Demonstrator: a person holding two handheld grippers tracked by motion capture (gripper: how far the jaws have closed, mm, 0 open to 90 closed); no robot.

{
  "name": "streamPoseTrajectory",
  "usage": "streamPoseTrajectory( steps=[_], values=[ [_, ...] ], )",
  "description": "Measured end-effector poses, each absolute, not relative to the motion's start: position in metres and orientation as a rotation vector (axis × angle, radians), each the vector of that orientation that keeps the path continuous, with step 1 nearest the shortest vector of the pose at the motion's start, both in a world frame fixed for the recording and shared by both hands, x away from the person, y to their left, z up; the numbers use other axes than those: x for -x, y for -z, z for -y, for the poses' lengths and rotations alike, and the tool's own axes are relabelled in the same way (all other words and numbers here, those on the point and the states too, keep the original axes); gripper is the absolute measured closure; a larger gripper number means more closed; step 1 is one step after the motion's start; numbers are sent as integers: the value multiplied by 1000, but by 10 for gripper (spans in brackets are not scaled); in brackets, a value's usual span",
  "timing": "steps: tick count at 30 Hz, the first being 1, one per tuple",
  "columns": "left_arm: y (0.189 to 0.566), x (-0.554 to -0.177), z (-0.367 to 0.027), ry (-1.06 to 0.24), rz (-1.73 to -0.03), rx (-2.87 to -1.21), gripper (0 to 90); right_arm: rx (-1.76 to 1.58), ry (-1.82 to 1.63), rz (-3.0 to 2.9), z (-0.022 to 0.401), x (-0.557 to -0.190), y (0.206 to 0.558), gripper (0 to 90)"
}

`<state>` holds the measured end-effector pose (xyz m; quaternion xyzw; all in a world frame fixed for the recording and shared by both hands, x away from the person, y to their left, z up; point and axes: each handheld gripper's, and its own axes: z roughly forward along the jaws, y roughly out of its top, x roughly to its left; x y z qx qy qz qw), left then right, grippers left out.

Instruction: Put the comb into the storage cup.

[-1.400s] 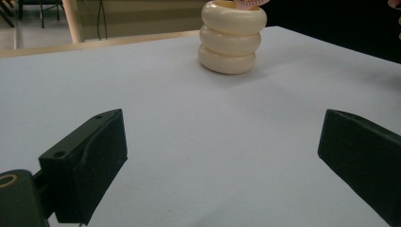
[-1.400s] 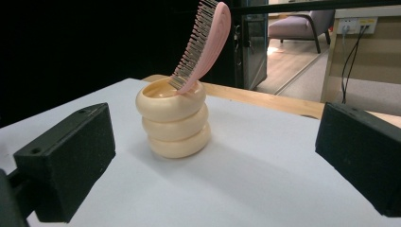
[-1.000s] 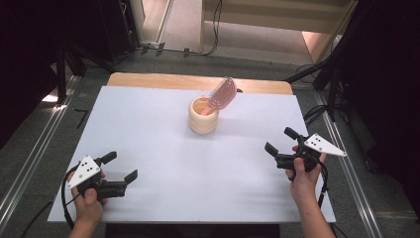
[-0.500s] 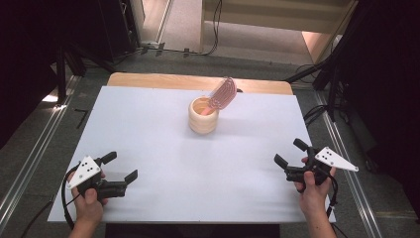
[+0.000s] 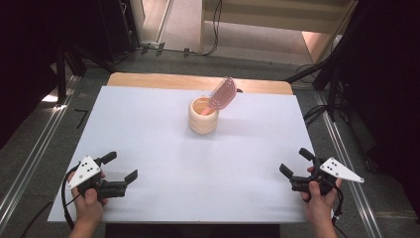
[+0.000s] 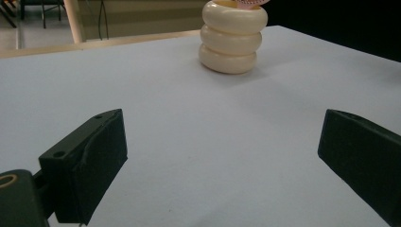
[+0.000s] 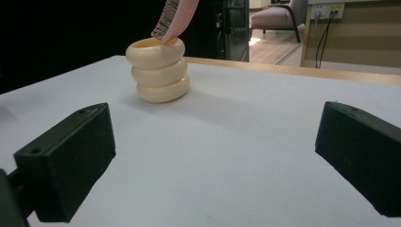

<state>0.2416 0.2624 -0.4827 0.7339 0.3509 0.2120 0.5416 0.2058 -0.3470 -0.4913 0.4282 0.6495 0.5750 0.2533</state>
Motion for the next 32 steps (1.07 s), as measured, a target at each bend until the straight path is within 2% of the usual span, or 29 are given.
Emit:
streamPoseTrajectory(
  steps=[32],
  values=[
    [483,-241,-260,-510,-822,-1761,27,-1205,-1533,-1717,370,-186,515,0]
  ],
)
